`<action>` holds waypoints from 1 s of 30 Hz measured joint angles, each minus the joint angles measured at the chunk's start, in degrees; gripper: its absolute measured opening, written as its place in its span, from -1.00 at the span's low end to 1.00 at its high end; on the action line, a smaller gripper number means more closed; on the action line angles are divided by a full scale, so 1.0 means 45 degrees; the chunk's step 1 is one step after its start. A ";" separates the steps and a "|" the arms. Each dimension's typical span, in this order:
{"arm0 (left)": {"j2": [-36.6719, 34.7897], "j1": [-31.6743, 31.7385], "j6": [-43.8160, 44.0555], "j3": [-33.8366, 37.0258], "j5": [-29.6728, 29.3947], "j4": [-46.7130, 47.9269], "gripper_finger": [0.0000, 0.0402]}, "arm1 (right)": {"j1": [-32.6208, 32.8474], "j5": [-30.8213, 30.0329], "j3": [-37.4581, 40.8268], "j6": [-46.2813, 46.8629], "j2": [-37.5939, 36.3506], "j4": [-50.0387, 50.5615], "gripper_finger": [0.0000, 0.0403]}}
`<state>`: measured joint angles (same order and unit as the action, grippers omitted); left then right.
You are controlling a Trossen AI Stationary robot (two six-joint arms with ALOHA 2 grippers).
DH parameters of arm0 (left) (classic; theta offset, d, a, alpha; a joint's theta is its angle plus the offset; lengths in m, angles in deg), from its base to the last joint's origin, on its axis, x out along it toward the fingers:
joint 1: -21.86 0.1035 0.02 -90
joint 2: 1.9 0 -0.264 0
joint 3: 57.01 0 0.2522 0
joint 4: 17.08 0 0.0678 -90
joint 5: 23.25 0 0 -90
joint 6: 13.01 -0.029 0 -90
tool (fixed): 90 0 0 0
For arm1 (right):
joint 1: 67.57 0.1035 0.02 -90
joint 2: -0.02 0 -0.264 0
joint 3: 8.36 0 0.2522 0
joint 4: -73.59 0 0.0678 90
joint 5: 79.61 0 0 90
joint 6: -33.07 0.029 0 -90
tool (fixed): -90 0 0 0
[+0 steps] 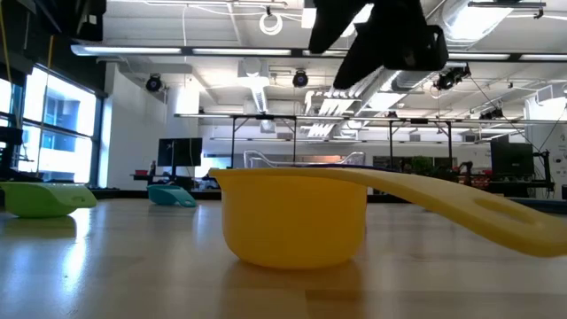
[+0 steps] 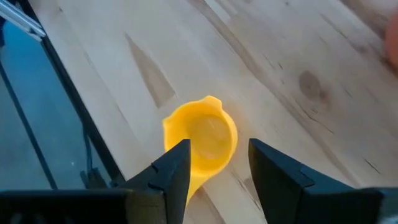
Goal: Nest measuring cups in basket
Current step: Stack the yellow measuring cup on top of the blue measuring cup
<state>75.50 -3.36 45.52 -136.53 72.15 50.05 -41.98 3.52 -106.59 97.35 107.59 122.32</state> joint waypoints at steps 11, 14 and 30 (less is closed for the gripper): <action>0.0000 -0.0557 0.0259 0.0005 -0.0047 -0.0011 -0.60 | 0.0048 0.0311 0.0005 0.0002 0.1212 -0.0331 -0.24; 0.0000 -0.0577 0.0287 0.0005 -0.0098 -0.0022 -0.60 | 0.0078 0.0326 0.0005 -0.0001 0.1501 -0.0592 -0.24; 0.0000 -0.0577 0.0253 0.0005 -0.0246 -0.0031 -0.60 | 0.0219 0.1491 0.0005 0.0042 0.2587 -0.1014 -0.46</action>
<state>75.50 -5.95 46.66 -136.51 71.05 49.92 -41.00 10.22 -106.57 97.54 119.23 117.76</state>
